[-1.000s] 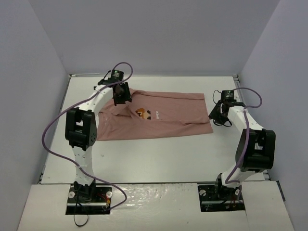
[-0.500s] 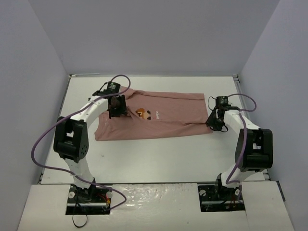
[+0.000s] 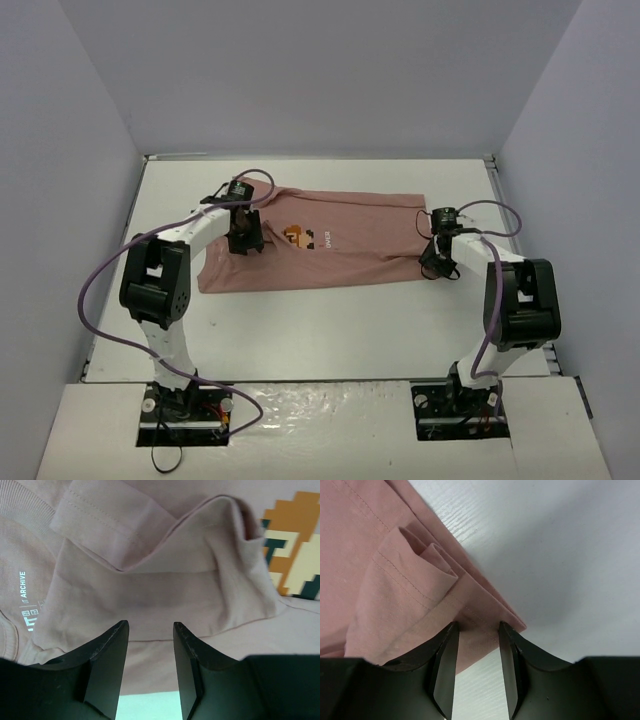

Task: Fold and stack the t-shirts
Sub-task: Fold the flattened tshirt in 1/3 of the way

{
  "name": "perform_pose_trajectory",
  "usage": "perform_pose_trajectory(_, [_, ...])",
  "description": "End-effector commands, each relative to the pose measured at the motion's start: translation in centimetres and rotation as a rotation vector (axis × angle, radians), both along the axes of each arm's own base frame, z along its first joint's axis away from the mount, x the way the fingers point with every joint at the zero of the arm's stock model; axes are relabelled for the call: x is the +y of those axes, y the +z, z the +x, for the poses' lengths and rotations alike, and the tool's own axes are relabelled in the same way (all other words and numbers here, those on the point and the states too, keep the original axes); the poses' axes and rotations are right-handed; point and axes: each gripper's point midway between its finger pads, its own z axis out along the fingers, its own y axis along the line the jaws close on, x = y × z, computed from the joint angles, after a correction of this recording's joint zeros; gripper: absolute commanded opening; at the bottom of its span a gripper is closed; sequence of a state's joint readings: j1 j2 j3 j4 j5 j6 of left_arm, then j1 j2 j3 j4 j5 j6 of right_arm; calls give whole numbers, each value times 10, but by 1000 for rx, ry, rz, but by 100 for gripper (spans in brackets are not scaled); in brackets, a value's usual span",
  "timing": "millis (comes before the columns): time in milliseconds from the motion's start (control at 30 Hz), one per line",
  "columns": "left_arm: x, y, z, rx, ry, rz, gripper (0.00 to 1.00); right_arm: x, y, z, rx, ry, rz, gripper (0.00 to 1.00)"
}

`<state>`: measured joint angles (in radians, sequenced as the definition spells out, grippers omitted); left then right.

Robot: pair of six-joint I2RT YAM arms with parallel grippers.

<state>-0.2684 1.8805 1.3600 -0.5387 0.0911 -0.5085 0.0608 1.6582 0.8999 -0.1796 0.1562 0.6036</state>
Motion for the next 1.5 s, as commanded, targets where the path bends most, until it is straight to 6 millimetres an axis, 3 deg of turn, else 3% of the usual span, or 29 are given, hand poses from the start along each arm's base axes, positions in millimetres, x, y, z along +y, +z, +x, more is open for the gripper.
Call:
perform_pose_trajectory(0, [4,1,5,-28,26,22,38,-22,-11,-40,69,-69,-83,35])
perform_pose_trajectory(233, [15,-19,-6,33,69,27,37,-39,1,-62,45,-109,-111,36])
perform_pose_trajectory(500, [20,-31,-11,62,102,34,37,-40,9,-72,52,-122,-109,36])
perform_pose_trajectory(633, [16,-11,-6,14,84,11,37,-25,42,-48,-64,-20,-56,34])
perform_pose_trajectory(767, [9,24,0,-72,36,-17,37,4,86,-16,-191,120,-27,34])
perform_pose_trajectory(833, [8,40,0,-110,16,-22,37,16,96,-8,-215,156,-8,35])
perform_pose_trajectory(967, [6,52,-4,-140,-9,-18,37,44,84,-1,-170,245,40,34])
perform_pose_trajectory(1067, [8,47,-7,-125,-18,-2,38,58,71,0,-127,283,51,34])
perform_pose_trajectory(1467, [11,20,-19,-42,-7,16,37,68,36,6,-25,312,18,33])
